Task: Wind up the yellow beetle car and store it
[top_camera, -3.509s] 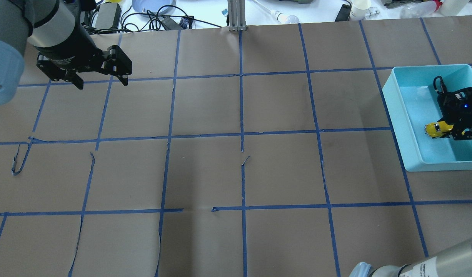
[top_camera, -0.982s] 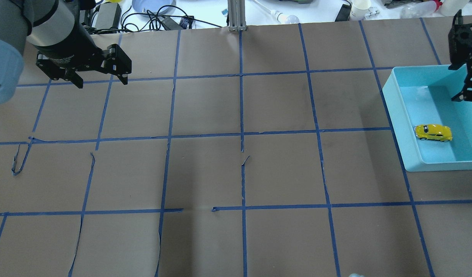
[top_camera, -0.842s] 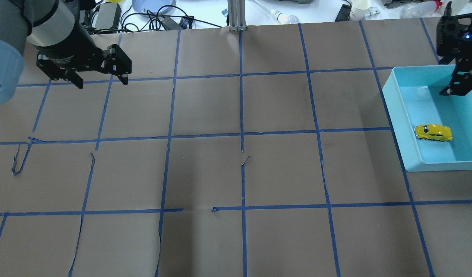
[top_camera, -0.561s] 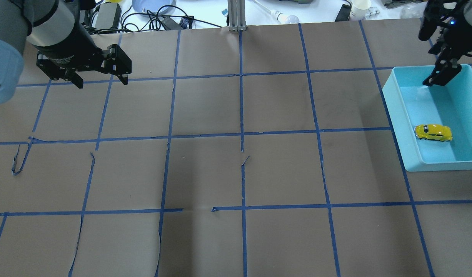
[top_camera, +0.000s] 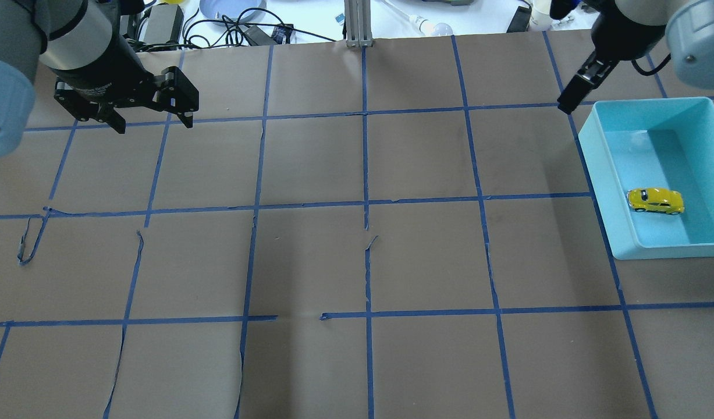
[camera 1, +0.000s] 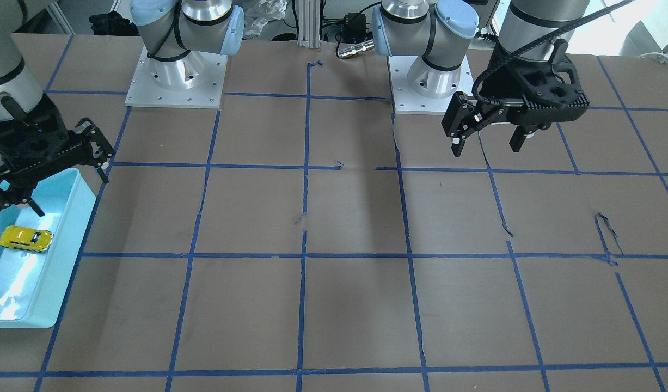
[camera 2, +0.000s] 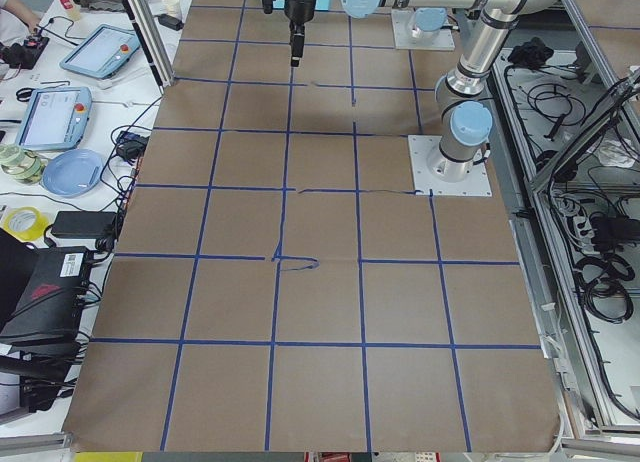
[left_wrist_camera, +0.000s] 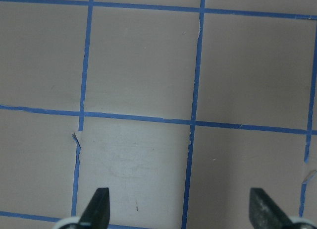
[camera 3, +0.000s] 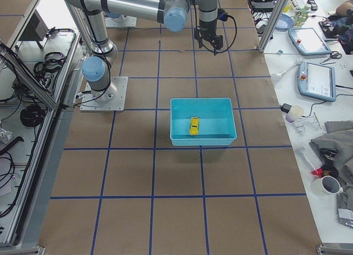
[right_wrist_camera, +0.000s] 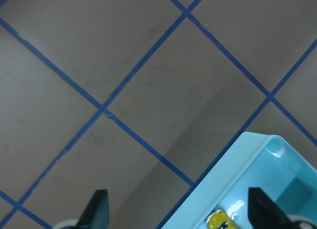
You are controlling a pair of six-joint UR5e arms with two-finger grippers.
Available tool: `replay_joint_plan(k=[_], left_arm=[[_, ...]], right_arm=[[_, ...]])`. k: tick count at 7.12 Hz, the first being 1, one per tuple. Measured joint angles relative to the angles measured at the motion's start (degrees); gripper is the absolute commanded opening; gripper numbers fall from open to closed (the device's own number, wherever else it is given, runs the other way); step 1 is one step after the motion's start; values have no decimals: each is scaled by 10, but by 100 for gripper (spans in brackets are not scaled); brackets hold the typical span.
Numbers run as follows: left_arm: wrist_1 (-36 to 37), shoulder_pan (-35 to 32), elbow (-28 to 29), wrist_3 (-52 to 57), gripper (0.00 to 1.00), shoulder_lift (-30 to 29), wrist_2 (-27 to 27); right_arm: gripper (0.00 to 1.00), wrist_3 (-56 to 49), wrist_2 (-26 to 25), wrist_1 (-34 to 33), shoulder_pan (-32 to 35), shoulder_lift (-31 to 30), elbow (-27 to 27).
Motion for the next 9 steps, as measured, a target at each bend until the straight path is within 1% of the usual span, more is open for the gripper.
replay_joint_plan(k=[1, 2, 3, 4, 6, 9], left_arm=[[0, 0, 0, 0, 100, 0, 0], [0, 0, 0, 0, 100, 0, 0], [0, 0, 0, 0, 100, 0, 0], [0, 0, 0, 0, 100, 0, 1], [0, 0, 0, 0, 100, 1, 1], [0, 0, 0, 0, 100, 1, 2]], right_arm=[[100, 120, -5, 50, 25, -1, -33], [100, 212, -7, 99, 38, -2, -65], [100, 285, -7, 136, 46, -2, -90], [100, 334, -7, 155, 50, -1, -101], [100, 361, -9, 164, 53, -1, -107], [100, 358, -9, 163, 54, 1, -108]])
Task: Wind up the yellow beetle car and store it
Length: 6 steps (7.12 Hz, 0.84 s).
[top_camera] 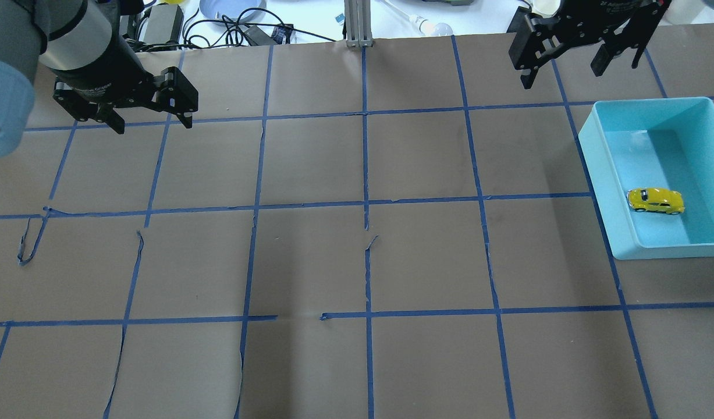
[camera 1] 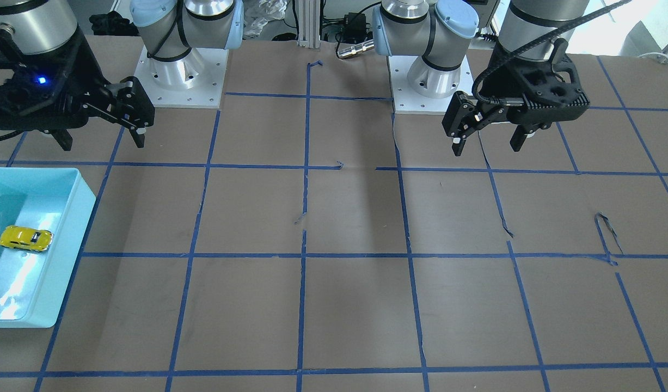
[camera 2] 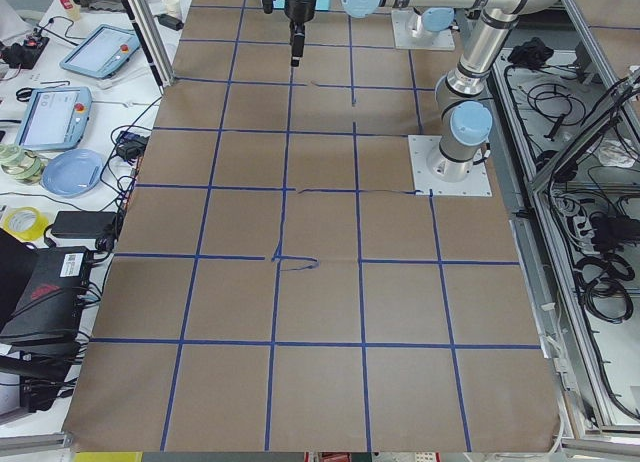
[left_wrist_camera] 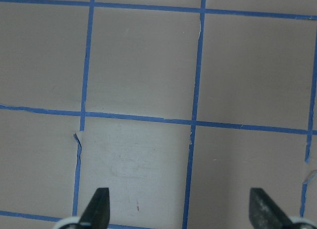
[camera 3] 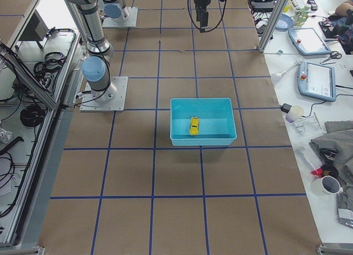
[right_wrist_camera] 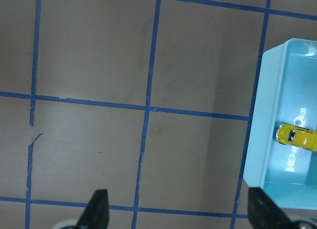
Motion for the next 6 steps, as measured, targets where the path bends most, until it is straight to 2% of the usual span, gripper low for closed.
replay_joint_plan(k=[6], left_arm=[[0, 0, 0, 0, 100, 0, 0]], right_arm=[[100, 10, 7, -2, 0, 2, -2]])
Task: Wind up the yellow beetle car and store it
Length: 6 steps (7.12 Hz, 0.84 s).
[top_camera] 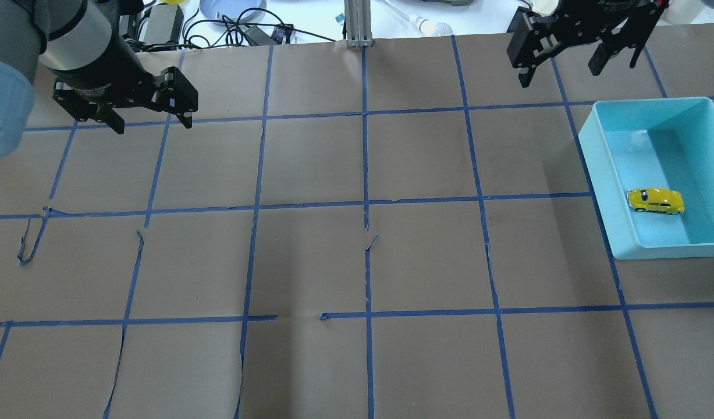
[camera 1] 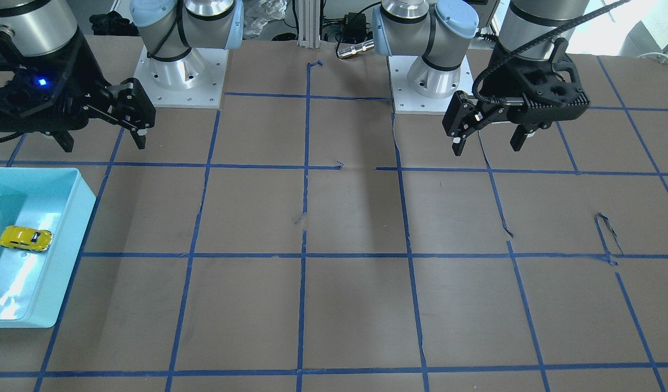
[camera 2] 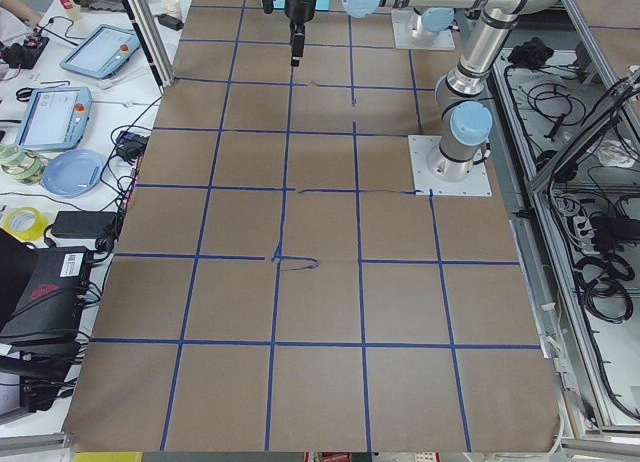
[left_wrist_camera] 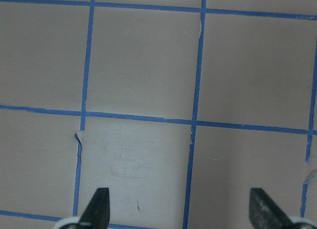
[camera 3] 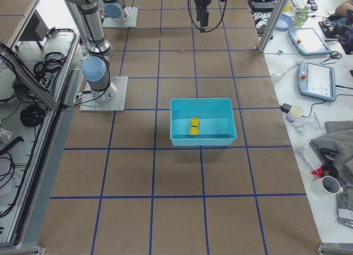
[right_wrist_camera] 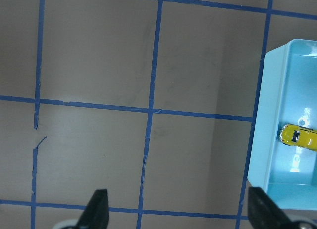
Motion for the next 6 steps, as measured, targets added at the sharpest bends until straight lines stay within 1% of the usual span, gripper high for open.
replay_joint_plan(k=[1, 3, 4, 6], left_arm=[[0, 0, 0, 0, 100, 0, 0], [0, 0, 0, 0, 100, 0, 0], [0, 0, 0, 0, 100, 0, 0], [0, 0, 0, 0, 100, 0, 0]], right_arm=[[100, 12, 1, -4, 0, 0, 1], [100, 47, 18, -56, 0, 3, 8], [100, 59, 24, -71, 0, 1, 17], [100, 66, 28, -80, 0, -2, 27]])
